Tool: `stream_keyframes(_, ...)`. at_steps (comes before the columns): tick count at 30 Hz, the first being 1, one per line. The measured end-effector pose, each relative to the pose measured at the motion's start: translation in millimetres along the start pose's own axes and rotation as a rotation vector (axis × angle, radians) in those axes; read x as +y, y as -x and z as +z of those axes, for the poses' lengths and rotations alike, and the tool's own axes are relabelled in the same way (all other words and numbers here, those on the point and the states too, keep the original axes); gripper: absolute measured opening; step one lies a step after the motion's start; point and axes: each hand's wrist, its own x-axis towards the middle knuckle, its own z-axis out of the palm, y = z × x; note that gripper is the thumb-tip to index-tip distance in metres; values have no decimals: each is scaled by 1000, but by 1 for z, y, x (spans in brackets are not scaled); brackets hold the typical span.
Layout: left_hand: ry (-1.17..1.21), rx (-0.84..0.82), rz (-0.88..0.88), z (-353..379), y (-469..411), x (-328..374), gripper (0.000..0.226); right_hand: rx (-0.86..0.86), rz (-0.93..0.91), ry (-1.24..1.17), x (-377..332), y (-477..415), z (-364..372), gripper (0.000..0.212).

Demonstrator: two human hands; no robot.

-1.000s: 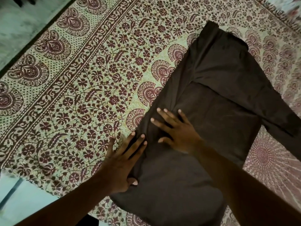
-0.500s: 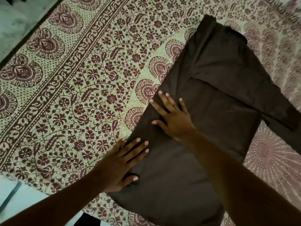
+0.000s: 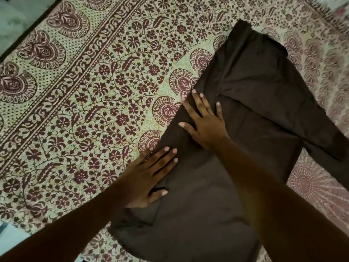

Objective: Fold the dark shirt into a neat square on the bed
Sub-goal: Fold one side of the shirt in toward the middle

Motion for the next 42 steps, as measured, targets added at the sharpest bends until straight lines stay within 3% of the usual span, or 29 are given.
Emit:
stream_keyframes(3, -1, 12, 3, 0, -3, 1, 95, 1, 100, -56, 29, -32, -7, 73)
stream_keyframes(9, -14, 179, -57, -32, -66, -17, 65, -53, 108, 15, 57, -76, -28, 79)
stream_keyframes(15, -58, 141, -142, -59, -145, -56, 89, -37, 157, 70, 83, -99, -38, 94)
stream_keyframes(27, 5, 124, -168, -56, -154, -61, 94, -198, 250, 108, 148, -179, -71, 102)
stream_keyframes(31, 19, 127, -174, -58, -155, -61, 95, -178, 225, 34, 164, -205, -81, 85)
stream_keyframes(35, 32, 124, -182, -61, -156, -61, 97, 222, 287, -164, 165, -216, -99, 48)
stream_keyframes(37, 36, 123, -180, -61, -157, -61, 97, 319, 398, -197, 165, -221, -109, 41)
stream_keyframes(39, 37, 118, -178, -62, -157, -61, 97, 248, 519, -259, 170, -232, -114, 43)
stream_keyframes(42, 49, 99, -184, -63, -158, -62, 97, 150, 697, -536, 181, -250, -114, 47)
